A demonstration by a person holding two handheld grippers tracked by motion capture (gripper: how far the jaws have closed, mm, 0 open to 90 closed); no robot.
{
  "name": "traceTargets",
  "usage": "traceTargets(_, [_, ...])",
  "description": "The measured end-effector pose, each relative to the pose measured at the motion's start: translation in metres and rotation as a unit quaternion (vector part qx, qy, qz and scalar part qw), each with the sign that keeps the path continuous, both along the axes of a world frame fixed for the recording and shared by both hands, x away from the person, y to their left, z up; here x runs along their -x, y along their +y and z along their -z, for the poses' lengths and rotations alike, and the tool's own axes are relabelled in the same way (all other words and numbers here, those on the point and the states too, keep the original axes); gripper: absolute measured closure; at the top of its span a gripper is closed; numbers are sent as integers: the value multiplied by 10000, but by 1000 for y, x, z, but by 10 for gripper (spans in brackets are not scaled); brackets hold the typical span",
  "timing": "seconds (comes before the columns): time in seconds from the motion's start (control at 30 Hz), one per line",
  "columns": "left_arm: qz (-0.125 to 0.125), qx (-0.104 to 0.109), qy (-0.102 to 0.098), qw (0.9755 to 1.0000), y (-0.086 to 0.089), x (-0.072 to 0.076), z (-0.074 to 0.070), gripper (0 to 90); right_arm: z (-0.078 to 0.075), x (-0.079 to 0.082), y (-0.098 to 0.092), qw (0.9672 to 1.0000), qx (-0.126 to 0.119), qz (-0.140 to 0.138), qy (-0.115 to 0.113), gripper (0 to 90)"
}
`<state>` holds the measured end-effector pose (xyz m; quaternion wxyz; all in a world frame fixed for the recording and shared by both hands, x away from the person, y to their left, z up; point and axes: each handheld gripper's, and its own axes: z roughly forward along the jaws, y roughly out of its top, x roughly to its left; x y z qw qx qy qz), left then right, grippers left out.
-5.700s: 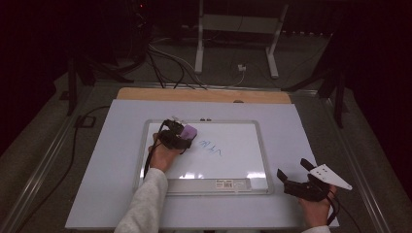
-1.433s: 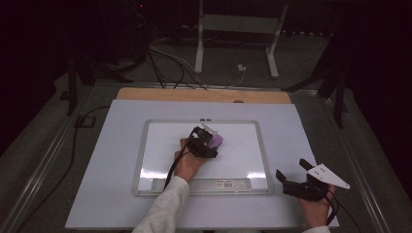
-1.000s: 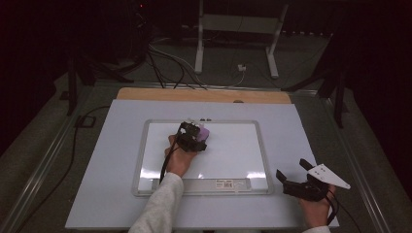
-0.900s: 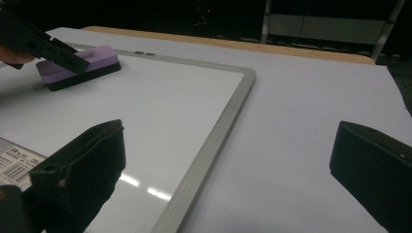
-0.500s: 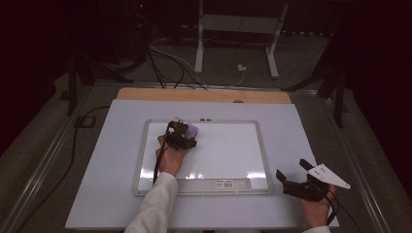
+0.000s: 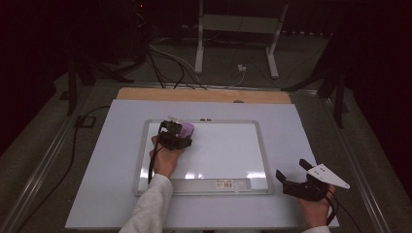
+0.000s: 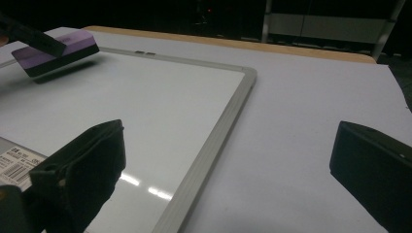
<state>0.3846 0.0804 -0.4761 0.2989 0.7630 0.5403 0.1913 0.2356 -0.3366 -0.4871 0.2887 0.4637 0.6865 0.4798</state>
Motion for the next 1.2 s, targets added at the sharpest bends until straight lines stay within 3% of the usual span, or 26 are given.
traceTargets(0.2, [24, 163, -89, 9998, 5, 5, -8, 420, 0, 0, 0, 10000, -6, -1, 2, 3])
traceTargets(0.93, [-35, 411, -395, 9984, 20, 24, -31, 420, 0, 0, 0, 10000, -4, 12, 7, 3])
traceTargets(1.2, [-98, 588, -496, 9970, 31, 37, -38, 420, 0, 1, -1, 10000, -23, 37, -7, 2])
